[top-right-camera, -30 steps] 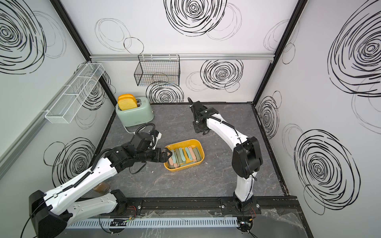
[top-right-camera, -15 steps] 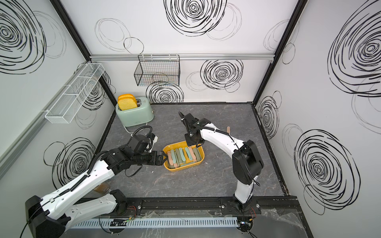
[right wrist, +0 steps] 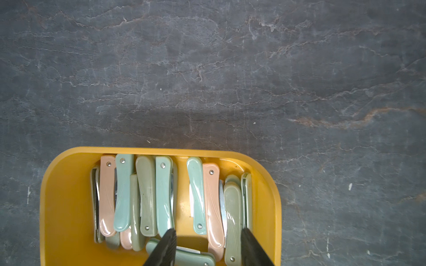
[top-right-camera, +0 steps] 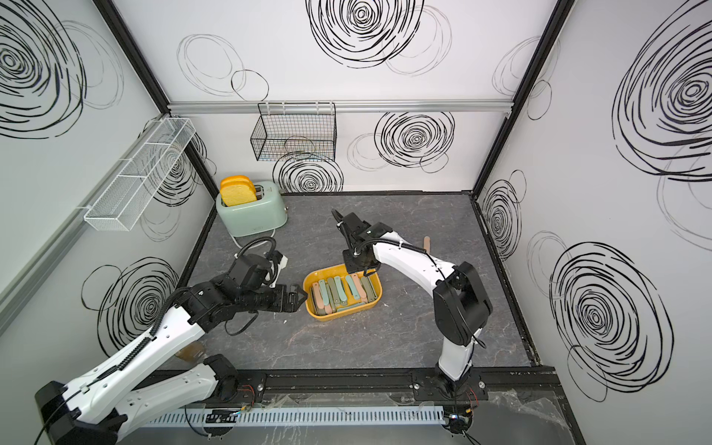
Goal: Take the fruit knife out of the storage box
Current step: Pick up the fruit knife from the storage box.
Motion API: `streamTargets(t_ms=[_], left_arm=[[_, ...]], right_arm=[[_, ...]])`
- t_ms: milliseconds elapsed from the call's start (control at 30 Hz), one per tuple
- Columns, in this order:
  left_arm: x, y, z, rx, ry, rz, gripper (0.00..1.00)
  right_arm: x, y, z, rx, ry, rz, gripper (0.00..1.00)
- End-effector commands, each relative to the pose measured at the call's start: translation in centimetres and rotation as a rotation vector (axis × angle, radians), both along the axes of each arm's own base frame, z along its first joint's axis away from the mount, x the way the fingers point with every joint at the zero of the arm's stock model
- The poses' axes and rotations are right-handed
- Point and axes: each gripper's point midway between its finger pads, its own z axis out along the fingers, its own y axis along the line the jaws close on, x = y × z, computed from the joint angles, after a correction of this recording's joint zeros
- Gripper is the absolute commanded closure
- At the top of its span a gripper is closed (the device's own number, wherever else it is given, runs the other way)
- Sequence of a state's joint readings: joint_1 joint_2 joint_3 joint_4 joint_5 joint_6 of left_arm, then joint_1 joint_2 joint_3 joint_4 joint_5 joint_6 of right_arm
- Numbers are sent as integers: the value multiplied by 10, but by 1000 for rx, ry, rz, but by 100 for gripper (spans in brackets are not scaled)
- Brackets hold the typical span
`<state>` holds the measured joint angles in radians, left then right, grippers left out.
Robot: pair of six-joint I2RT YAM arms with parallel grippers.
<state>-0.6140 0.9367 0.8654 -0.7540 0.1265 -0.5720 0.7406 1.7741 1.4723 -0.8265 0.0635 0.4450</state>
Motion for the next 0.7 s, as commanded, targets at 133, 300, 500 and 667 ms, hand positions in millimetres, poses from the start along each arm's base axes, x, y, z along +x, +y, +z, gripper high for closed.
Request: streamTargets(t_ms=[133,300,500,667], left_arm=[[-4,6,-6,3,8,14,2],[-6,7,-5,-8,6,23,2],[-9,9,-8,-13,18,37,2],[-10,12,-9,-14,20,52,2]], right_arm=[[-6,4,-9,-16,15,5,52],[-8,5,-18,-26,36,23,60],[-26,12,-43,-15,96,62,64],[-36,13,-67,-30,142,84,66]])
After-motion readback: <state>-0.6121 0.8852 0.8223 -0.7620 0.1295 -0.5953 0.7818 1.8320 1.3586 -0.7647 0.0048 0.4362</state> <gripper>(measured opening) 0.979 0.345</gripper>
